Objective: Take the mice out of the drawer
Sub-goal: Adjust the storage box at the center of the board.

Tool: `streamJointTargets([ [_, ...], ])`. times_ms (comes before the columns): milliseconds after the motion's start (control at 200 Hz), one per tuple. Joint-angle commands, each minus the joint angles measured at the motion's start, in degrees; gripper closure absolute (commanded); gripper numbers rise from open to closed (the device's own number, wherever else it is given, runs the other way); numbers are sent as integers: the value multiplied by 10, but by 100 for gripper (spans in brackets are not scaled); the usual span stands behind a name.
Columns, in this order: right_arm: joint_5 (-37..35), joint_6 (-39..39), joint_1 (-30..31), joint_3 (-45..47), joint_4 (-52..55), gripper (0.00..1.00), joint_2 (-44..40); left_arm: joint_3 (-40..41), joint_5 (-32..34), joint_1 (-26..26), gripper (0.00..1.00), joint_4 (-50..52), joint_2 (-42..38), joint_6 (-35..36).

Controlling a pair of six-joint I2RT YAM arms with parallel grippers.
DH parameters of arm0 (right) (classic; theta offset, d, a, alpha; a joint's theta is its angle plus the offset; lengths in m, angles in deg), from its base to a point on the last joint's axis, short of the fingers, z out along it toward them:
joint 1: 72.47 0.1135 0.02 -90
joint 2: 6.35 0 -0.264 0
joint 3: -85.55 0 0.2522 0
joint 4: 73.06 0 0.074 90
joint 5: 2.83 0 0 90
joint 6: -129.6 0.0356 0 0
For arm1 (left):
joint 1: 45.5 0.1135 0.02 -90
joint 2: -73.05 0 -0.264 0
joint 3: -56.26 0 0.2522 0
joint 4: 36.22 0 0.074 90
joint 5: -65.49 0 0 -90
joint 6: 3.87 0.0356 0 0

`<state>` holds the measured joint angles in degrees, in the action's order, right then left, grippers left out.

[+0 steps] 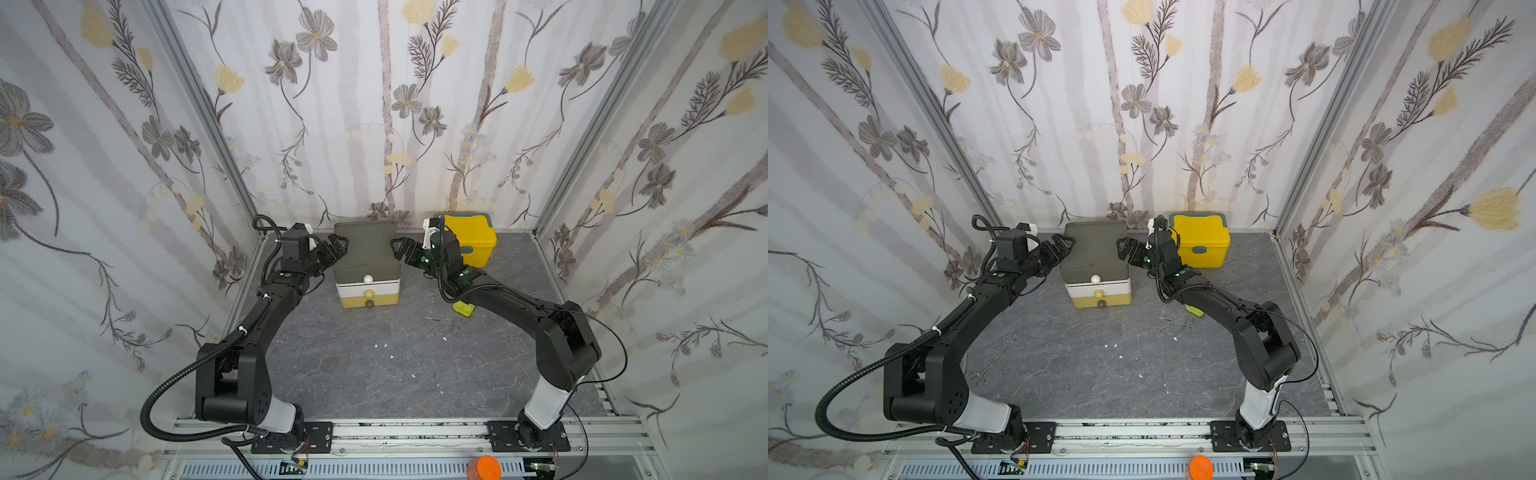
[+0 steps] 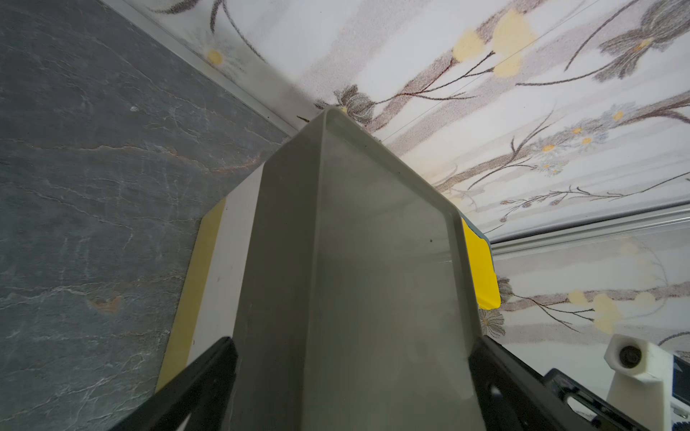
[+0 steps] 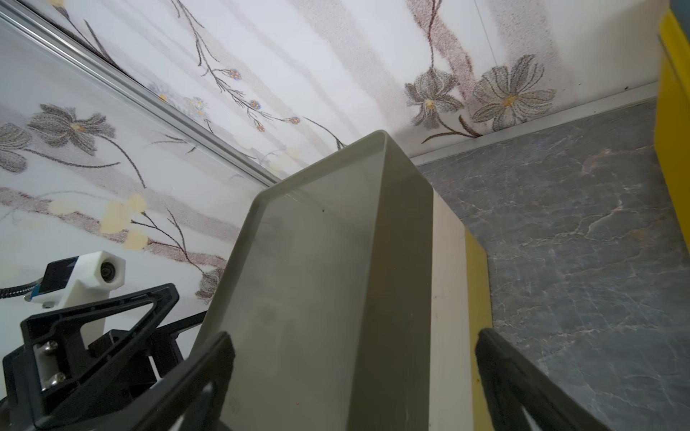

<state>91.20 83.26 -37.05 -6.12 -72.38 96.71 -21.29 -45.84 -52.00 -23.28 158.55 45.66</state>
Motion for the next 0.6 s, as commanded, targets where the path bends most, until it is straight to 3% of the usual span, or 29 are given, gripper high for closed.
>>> streamJointTargets([
  [0, 17, 0, 4, -31, 13, 1, 22, -11, -24, -7, 0, 3, 9, 13],
  [285, 61, -14, 9, -93, 52, 1, 62, 4, -40, -20, 1, 6, 1, 6],
  [600, 111, -36, 11, -119, 85, 1, 71, 70, -49, -51, 2, -15, -72, -30],
])
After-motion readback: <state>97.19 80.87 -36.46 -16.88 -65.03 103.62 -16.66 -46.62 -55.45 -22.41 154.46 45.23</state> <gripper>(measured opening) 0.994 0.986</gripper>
